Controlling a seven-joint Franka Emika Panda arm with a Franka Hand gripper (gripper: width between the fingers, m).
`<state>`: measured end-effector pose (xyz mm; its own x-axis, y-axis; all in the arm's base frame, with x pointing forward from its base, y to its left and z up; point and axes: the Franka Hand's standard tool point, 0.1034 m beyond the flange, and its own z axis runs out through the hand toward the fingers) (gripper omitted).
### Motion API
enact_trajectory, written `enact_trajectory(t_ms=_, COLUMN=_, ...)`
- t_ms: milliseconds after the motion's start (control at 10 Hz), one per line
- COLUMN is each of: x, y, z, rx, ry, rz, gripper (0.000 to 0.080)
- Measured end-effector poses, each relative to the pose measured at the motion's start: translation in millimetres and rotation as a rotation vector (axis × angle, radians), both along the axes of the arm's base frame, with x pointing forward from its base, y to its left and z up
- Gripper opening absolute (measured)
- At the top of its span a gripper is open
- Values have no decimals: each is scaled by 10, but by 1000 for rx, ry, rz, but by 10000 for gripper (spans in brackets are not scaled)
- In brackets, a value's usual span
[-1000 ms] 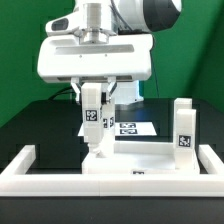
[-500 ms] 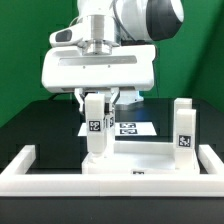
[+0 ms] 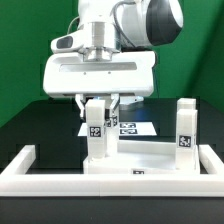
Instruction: Assemble desk
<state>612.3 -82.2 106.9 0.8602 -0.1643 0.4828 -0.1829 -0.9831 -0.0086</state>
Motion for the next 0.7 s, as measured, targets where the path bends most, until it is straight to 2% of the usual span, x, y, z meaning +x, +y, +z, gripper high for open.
enact_trajectory(t_ms=300, x=34, y=-9, z=-19, rx=-30, ry=-42, rz=-11, gripper=290)
enact_trajectory(t_ms=600, x=34, y=-9, z=-21, rx=-29, ry=-40, rz=-11, gripper=290)
enact_trajectory(t_ms=700, x=34, y=-10, z=-21, rx=-29, ry=-40, rz=-11, gripper=528)
